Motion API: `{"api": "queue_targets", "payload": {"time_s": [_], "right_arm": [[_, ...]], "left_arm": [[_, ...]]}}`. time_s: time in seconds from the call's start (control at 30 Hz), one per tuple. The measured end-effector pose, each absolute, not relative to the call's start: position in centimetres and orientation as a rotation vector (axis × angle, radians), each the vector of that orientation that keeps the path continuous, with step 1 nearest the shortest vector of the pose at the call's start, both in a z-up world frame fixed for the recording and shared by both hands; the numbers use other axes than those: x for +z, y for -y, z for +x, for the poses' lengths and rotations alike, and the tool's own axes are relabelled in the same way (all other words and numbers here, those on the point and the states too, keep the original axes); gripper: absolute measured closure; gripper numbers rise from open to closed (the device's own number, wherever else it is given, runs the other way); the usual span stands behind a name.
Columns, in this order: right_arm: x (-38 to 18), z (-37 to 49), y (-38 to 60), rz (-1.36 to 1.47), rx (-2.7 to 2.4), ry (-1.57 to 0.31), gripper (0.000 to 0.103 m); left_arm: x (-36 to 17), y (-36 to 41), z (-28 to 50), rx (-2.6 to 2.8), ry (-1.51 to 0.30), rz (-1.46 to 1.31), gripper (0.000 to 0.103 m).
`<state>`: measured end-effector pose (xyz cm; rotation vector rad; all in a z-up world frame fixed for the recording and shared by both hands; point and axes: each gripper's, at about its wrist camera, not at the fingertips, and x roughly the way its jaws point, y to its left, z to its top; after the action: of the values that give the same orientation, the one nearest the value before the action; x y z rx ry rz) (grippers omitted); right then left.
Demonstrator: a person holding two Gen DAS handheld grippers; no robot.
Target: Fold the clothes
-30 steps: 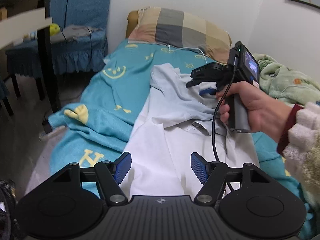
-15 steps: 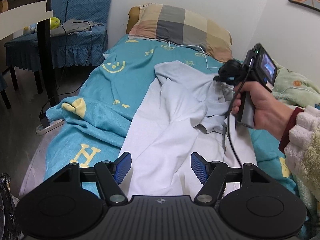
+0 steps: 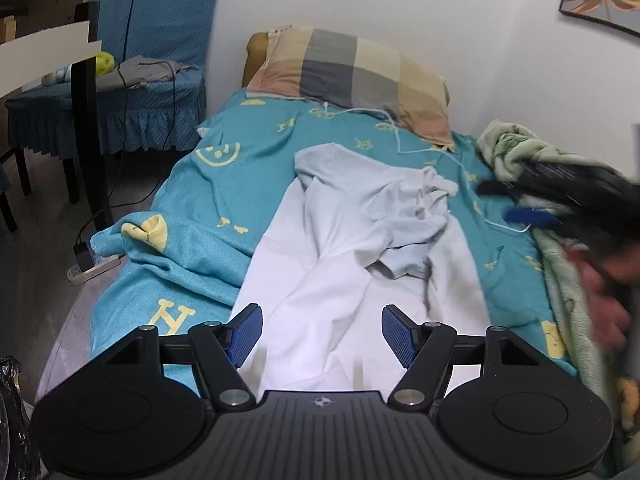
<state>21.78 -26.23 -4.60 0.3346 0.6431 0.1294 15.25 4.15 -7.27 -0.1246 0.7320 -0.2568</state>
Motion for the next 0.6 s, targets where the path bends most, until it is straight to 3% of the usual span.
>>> {"api": "queue_targets", "payload": {"time_s": [0.27,0.6], "right_arm": [[-3.3,5.8,26.3,0.383,0.157,-0.609,0.04],[-5.0,2.0,26.9,0.352,0.197,-0.592,0.039]], "left_arm": [[-6.6,-3.4,12.7,-0.275,-0.707,-0.067,0.034],[-4.3,-6.2,10.9,-0.18,-0.746,-0.021,0.027]]}}
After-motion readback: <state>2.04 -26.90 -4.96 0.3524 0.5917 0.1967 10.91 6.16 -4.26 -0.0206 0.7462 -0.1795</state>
